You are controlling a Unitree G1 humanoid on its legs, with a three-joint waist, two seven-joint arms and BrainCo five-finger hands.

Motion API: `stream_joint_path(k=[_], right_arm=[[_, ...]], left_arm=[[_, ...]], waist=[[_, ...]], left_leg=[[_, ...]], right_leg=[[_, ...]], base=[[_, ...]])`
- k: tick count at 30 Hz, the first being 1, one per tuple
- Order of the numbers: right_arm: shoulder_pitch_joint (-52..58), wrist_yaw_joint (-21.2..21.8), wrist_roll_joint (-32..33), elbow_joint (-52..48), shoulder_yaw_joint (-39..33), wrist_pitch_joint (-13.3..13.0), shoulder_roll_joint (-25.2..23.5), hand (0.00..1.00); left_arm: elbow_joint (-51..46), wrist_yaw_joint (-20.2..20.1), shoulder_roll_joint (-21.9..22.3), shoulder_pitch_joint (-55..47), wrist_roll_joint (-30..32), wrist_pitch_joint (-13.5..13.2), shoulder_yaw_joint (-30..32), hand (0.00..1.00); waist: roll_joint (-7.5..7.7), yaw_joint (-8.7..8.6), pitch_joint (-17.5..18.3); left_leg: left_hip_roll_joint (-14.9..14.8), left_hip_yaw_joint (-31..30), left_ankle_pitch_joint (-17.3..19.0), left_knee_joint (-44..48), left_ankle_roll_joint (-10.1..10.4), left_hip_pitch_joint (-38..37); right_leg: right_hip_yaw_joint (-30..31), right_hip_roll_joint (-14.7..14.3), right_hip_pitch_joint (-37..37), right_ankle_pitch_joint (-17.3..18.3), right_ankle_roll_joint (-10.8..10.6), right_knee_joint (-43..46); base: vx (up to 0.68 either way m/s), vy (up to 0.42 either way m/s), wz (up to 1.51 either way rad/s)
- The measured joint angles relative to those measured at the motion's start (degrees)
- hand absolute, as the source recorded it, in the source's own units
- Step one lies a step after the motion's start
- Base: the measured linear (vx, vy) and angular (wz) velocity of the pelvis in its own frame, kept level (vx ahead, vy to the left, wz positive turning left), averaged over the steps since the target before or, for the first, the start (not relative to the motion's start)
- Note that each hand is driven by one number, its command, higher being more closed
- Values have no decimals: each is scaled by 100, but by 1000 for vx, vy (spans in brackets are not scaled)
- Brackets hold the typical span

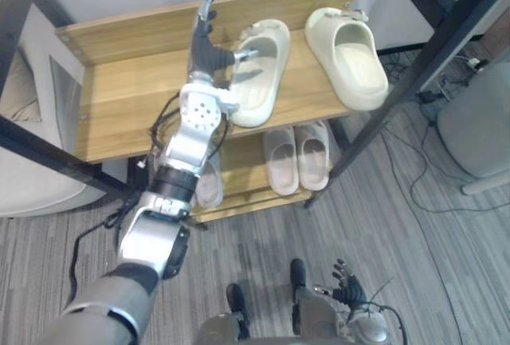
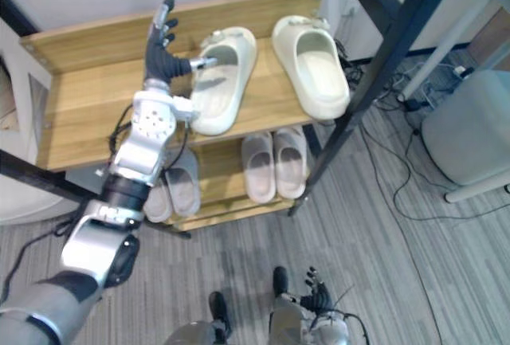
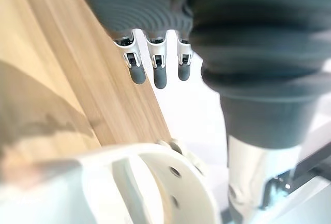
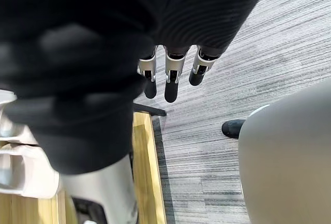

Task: Organize the slippers on the shoe rack

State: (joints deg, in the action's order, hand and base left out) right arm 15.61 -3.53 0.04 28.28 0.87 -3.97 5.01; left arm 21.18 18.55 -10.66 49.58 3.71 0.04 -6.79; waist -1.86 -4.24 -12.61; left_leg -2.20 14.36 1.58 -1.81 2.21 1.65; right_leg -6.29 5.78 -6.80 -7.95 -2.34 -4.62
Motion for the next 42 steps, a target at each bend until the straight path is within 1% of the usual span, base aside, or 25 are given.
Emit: stream_joint_path(k=[2, 5, 6, 9, 10, 16, 19, 21, 25, 27, 29, 32, 33, 37, 42], right_arm=[[1, 4, -4, 65, 24, 23, -1, 0], [-1, 6, -4, 129, 46, 50, 0, 0], [-4, 7, -6, 204, 48, 58, 4, 0], [-3, 12, -8, 264, 52, 70, 4, 0], [-2, 12, -8, 291, 86, 87, 4, 0], [-13, 24, -11, 339, 157, 122, 10, 0], [-88, 25, -14, 457, 157, 149, 9, 0], [-92, 26, -13, 513, 164, 174, 3, 0], [-94, 25, -13, 539, 166, 177, 0, 0], [-101, 23, -12, 545, 167, 178, -4, 0], [-109, 22, -12, 546, 167, 178, -6, 0], [-154, 20, -11, 547, 176, 178, -33, 0], [-155, 19, -11, 551, 200, 178, -28, 0], [-127, 14, -8, 624, 216, 183, -38, 0], [-41, 12, -3, 612, 211, 186, -32, 0]], left_arm=[[-215, -30, 39, -334, -355, -96, -1, 0], [-251, -122, 43, -509, -621, -150, -1, 0], [-269, -159, 46, -691, -807, -210, 0, 0], [-416, -244, 50, -927, -1088, -238, 1, 0], [-481, -276, 78, -1069, -1287, -253, -9, 0], [-481, -456, 93, -1535, -1746, -306, -269, 0], [-480, -530, 101, -1561, -1794, -306, -421, 0], [-480, -538, 132, -1613, -1949, -307, -567, 0], [-478, -557, 246, -1663, -1969, -306, -706, 0], [-467, -647, 265, -1663, -1969, -305, -935, 0], [-467, -651, 281, -1663, -1969, -305, -1032, 0], [-447, -655, 396, -1661, -1967, -304, -1156, 0], [-407, -655, 494, -1643, -1966, -305, -1252, 0], [-156, -655, 784, -1544, -1967, -297, -1469, 0], [-98, -657, 1051, -1229, -1971, -250, -1723, 0]], waist=[[-5, 55, 68], [-4, 83, 130], [-9, 112, 212], [-11, 113, 316], [-9, 113, 365], [2, 138, 394], [29, 139, 413], [46, 144, 487], [50, 143, 533], [53, 137, 535], [61, 137, 540], [88, 132, 555], [101, 130, 577], [193, 131, 677], [212, 121, 710]], left_leg=[[11, -48, -31, -11, -9, 3], [14, -103, -69, -40, -8, -14], [16, -122, -90, -115, -3, -82], [24, -166, -116, -152, -7, -79], [32, -213, -158, -197, -11, -83], [51, -283, -252, -356, -7, -273], [60, -320, -295, -402, -14, -265], [67, -363, -297, -404, -16, -259], [67, -398, -297, -404, -14, -267], [67, -398, -298, -404, -11, -298], [67, -397, -298, -404, -10, -314], [66, -396, -297, -405, -10, -320], [51, -399, -298, -404, -10, -315], [54, -389, -297, -405, -12, -304], [46, -300, -272, -407, -4, -337]], right_leg=[[-40, 12, 13, 3, -4, 0], [-101, 17, 49, 3, -4, 0], [-121, 16, 102, 9, -10, -7], [-160, 22, 102, 10, -10, -10], [-204, 28, 107, 10, -11, -10], [-299, 11, 283, 32, -2, -40], [-385, 22, 280, 41, 4, -41], [-422, 27, 288, 74, -16, -41], [-477, 27, 319, 75, -18, -42], [-541, 28, 371, 85, -30, -45], [-544, 28, 389, 90, -33, -46], [-545, 32, 392, 92, -35, -47], [-530, 48, 393, 91, -36, -45], [-518, 69, 394, 92, -40, -45], [-423, 68, 389, 87, -45, -44]], base=[[-24, -5, 10], [-23, -8, 12], [-11, -5, 6], [-10, -3, 10], [-13, -3, 11], [-17, -5, 9], [-18, -1, 10], [3, -3, 6], [19, -3, 7], [15, -1, 8], [9, -1, 2], [0, 0, 0], [-5, -1, 4], [-1, 0, 1], [-14, -1, -6]])
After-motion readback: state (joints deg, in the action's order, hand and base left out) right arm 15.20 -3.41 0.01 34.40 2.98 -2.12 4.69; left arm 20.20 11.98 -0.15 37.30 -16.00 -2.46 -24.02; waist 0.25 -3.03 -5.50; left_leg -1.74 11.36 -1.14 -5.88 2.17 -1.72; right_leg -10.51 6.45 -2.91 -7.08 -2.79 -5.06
